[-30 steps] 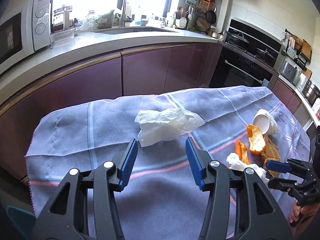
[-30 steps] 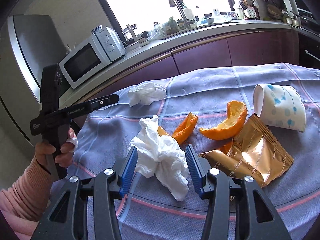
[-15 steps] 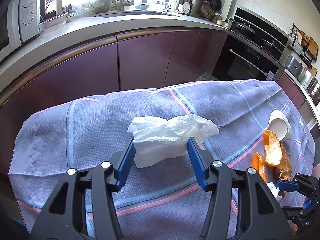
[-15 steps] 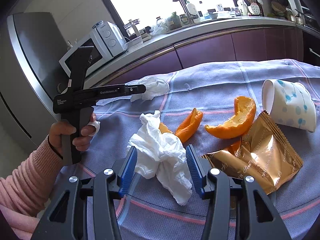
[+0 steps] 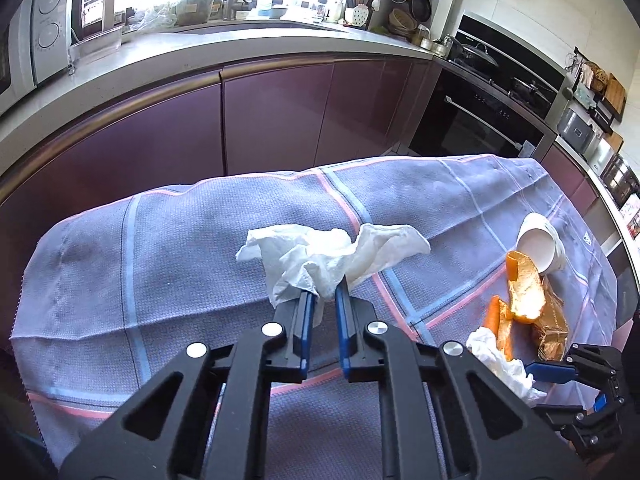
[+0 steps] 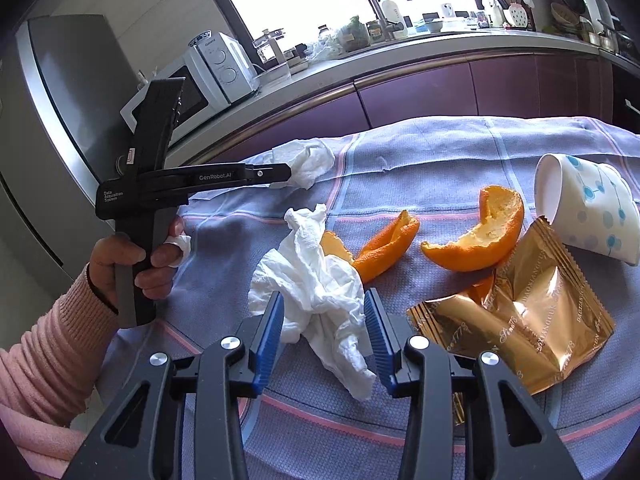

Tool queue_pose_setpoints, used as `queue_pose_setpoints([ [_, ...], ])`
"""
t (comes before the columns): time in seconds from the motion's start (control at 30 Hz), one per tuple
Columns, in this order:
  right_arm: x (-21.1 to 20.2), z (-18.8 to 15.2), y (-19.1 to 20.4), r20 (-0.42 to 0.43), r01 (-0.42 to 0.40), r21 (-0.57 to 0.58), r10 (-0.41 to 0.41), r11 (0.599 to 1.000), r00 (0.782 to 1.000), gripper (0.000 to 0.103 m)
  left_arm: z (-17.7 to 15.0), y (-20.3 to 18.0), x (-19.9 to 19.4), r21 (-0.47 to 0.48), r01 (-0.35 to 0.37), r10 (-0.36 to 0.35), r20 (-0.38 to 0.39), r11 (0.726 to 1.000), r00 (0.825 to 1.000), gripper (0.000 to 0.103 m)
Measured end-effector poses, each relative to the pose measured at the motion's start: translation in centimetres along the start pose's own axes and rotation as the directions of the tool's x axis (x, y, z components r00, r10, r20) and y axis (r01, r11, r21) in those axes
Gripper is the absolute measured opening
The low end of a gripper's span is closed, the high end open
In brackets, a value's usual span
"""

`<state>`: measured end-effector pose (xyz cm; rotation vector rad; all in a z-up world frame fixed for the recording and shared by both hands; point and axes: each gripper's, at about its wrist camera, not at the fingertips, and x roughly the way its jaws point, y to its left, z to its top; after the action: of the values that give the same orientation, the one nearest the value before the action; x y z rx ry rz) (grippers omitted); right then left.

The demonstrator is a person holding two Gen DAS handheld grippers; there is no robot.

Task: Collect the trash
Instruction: 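Grasp a white tissue with the left gripper while the right grasps another tissue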

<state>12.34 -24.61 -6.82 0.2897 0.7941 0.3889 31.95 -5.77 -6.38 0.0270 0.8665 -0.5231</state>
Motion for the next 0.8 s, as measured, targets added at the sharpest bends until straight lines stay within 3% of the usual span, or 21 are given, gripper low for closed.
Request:
queue_pose_setpoints([
  [0.2, 0.2, -0.2, 0.5, -0.020, -0.014, -0.021, 0.014, 1.000, 1.000, 0.007, -1.0, -0.1, -2.8, 0.010, -0.007, 0.007, 0.037, 1.000, 0.999, 0.009],
  [0.8, -3.4, 0.2, 4.2, 0.066, -0.139, -0.088, 0.145, 0.986, 0.987, 0.003, -6.8, 1.9, -15.1, -0.027, 0.020, -0.015, 0.191, 0.999, 0.981, 0.009],
])
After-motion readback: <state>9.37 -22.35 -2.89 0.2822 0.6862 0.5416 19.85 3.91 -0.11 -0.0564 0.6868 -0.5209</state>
